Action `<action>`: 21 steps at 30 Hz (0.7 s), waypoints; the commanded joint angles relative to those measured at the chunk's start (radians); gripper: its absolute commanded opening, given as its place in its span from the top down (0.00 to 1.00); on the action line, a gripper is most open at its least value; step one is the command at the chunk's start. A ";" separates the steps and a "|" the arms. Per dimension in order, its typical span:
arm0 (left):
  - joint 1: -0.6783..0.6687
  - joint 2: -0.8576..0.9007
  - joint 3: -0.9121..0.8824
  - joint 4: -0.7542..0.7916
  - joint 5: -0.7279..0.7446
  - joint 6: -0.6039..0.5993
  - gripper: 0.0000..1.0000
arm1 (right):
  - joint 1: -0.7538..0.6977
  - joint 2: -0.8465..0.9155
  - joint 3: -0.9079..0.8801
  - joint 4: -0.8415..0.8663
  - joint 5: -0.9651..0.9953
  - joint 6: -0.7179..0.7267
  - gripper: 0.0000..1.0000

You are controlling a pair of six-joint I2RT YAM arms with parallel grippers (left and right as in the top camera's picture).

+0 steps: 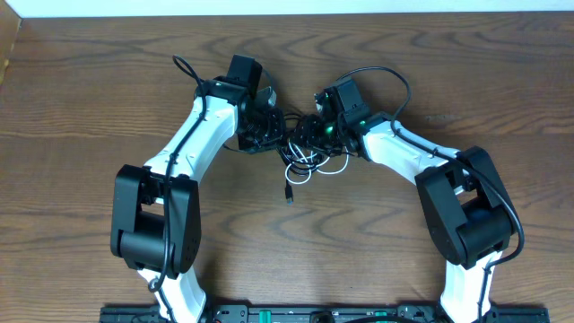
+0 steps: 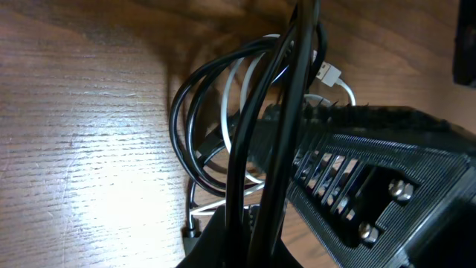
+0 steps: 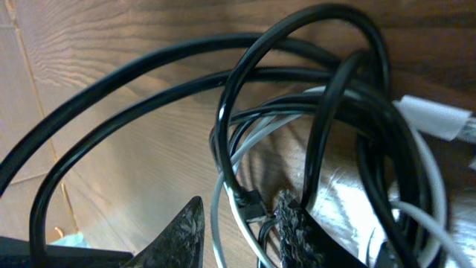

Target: Untangle cables

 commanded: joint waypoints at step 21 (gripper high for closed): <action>0.000 0.118 -0.082 0.035 -0.063 -0.009 0.92 | -0.075 0.013 0.006 -0.039 -0.035 -0.076 0.60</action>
